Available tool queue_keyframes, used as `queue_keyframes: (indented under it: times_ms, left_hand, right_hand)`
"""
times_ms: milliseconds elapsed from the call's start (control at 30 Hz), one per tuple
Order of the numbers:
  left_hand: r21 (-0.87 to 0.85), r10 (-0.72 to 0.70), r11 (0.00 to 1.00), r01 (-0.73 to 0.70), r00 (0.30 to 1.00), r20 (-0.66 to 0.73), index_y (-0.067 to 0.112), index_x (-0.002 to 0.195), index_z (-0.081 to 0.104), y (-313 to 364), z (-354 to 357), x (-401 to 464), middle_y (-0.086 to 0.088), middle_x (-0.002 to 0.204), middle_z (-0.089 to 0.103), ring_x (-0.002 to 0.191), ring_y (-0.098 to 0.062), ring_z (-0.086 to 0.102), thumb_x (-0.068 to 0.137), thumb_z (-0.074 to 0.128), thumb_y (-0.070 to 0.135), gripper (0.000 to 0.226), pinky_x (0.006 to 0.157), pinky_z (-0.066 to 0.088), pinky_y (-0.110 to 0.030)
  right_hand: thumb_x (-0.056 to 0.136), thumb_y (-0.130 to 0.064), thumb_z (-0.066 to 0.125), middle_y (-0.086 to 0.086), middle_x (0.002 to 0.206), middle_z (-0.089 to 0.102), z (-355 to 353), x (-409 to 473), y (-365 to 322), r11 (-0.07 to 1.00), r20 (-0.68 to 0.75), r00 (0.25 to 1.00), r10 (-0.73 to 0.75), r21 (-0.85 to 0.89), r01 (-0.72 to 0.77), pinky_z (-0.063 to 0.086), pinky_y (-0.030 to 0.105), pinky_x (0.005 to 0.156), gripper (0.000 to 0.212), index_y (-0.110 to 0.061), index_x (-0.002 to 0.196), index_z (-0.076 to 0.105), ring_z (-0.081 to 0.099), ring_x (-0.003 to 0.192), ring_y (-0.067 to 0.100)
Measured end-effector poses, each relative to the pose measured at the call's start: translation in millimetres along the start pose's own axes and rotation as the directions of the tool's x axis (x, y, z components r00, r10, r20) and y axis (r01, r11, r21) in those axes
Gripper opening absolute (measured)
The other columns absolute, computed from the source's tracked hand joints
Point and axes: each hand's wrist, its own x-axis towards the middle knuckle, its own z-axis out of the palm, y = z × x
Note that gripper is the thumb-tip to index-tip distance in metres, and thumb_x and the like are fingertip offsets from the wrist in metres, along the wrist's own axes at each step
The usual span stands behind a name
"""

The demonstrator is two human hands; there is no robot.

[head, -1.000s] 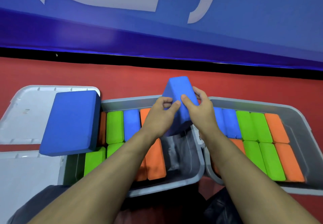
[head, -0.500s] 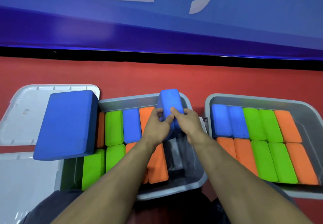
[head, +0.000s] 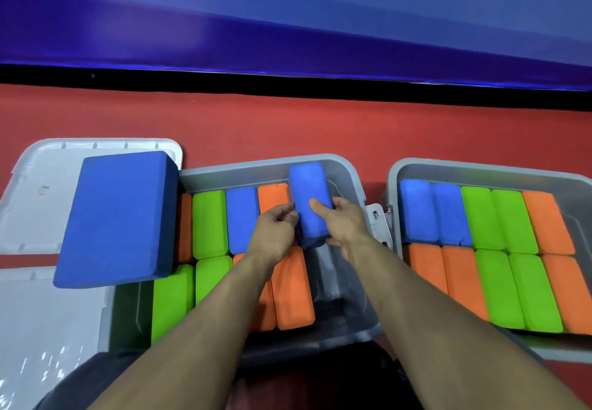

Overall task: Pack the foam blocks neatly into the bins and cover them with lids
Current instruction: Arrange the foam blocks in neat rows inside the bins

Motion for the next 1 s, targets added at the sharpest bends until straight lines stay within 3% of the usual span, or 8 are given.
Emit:
queue_keyframes:
  times_ms: [100, 200, 300, 433, 567, 700, 867, 1000]
  left_hand:
    - [-0.002, -0.03, 1.0, 0.03, 0.999, -0.041, 0.023, 0.102, 0.066, 1.0, -5.1, -1.6, -0.005, 0.099, 0.073, 0.083, -0.017, 0.064, 0.103, 0.053, 0.014, 0.016, 0.09, 0.055, -0.043]
    - [0.013, -0.055, 0.998, 0.056, 0.997, -0.055, 0.02, 0.11, 0.065, -3.2, -8.9, -0.2, -0.003, 0.106, 0.074, 0.085, -0.015, 0.063, 0.103, 0.052, 0.017, 0.015, 0.089, 0.055, -0.039]
    - [0.088, -0.062, 0.994, 0.072, 0.992, -0.109, 0.011, 0.121, 0.064, -6.8, -8.3, 3.9, -0.009, 0.098, 0.072, 0.079, -0.025, 0.062, 0.103, 0.051, 0.021, 0.025, 0.075, 0.051, -0.037]
    - [0.142, -0.1, 0.981, 0.133, 0.972, -0.214, 0.006, 0.119, 0.064, -13.1, -12.2, 10.2, -0.02, 0.116, 0.07, 0.107, -0.037, 0.067, 0.101, 0.052, 0.026, 0.029, 0.091, 0.055, -0.043]
    - [0.029, -0.157, 0.985, 0.17, 0.955, -0.252, 0.009, 0.102, 0.061, -15.6, -19.7, 12.9, -0.018, 0.111, 0.068, 0.106, -0.033, 0.065, 0.1, 0.056, 0.032, 0.024, 0.096, 0.054, -0.05]
    - [-0.083, -0.227, 0.974, 0.212, 0.936, -0.27, 0.006, 0.11, 0.063, -15.1, -25.1, 15.5, -0.016, 0.113, 0.067, 0.107, -0.033, 0.064, 0.098, 0.057, 0.039, 0.036, 0.097, 0.054, -0.05]
    - [-0.183, -0.25, 0.961, 0.207, 0.932, -0.261, 0.015, 0.075, 0.052, -7.7, -28.9, 13.9, -0.006, 0.08, 0.057, 0.086, -0.028, 0.06, 0.099, 0.061, 0.034, 0.032, 0.093, 0.055, -0.054]
    - [-0.316, -0.302, 0.92, 0.232, 0.934, -0.194, 0.008, 0.101, 0.058, 1.1, -43.6, 0.5, -0.006, 0.094, 0.057, 0.076, -0.021, 0.057, 0.097, 0.064, 0.042, 0.034, 0.072, 0.055, -0.038]
  right_hand:
    - [0.088, -0.037, 0.077, 0.007, 0.104, 0.075, 2.9, 4.7, 4.3, 0.999, -0.006, 0.999, 0.036, -0.005, -0.036, 0.061, 0.055, 0.081, 0.019, -0.024, 0.087, 0.064, 0.073, 0.096, 0.03]
    - [0.088, -0.039, 0.077, 0.004, 0.107, 0.073, 5.6, 8.8, 11.8, 0.997, 0.009, 0.997, 0.075, -0.006, -0.075, 0.062, 0.052, 0.078, 0.021, -0.025, 0.096, 0.064, 0.072, 0.097, 0.027]
    - [0.089, -0.037, 0.075, 0.004, 0.108, 0.072, 9.6, 12.0, 19.9, 0.994, 0.001, 0.995, 0.102, -0.042, -0.102, 0.062, 0.051, 0.078, 0.025, -0.022, 0.106, 0.065, 0.07, 0.097, 0.028]
    - [0.091, -0.035, 0.073, 0.007, 0.103, 0.073, 20.0, 19.8, 38.6, 0.984, -0.066, 0.993, 0.097, -0.14, -0.106, 0.06, 0.051, 0.084, 0.026, -0.016, 0.109, 0.07, 0.07, 0.094, 0.031]
    - [0.091, -0.041, 0.071, 0.005, 0.1, 0.075, 29.8, 31.9, 48.1, 0.977, -0.111, 0.993, 0.039, -0.203, -0.061, 0.059, 0.044, 0.086, 0.035, -0.014, 0.114, 0.073, 0.07, 0.092, 0.028]
    - [0.088, -0.045, 0.073, 0.002, 0.096, 0.074, 31.6, 42.7, 49.3, 0.983, -0.111, 0.991, 0.079, -0.159, -0.096, 0.061, 0.05, 0.081, 0.026, -0.022, 0.102, 0.073, 0.071, 0.089, 0.029]
    - [0.089, -0.039, 0.075, 0.007, 0.103, 0.074, 29.2, 40.4, 44.2, 0.985, -0.092, 0.989, 0.112, -0.121, -0.123, 0.061, 0.057, 0.079, 0.015, -0.026, 0.089, 0.066, 0.071, 0.093, 0.031]
    - [0.09, -0.044, 0.071, 0.009, 0.119, 0.068, 24.4, 32.6, 33.9, 0.974, -0.077, 0.988, 0.137, -0.173, -0.148, 0.058, 0.054, 0.088, 0.045, -0.01, 0.119, 0.064, 0.066, 0.106, 0.033]
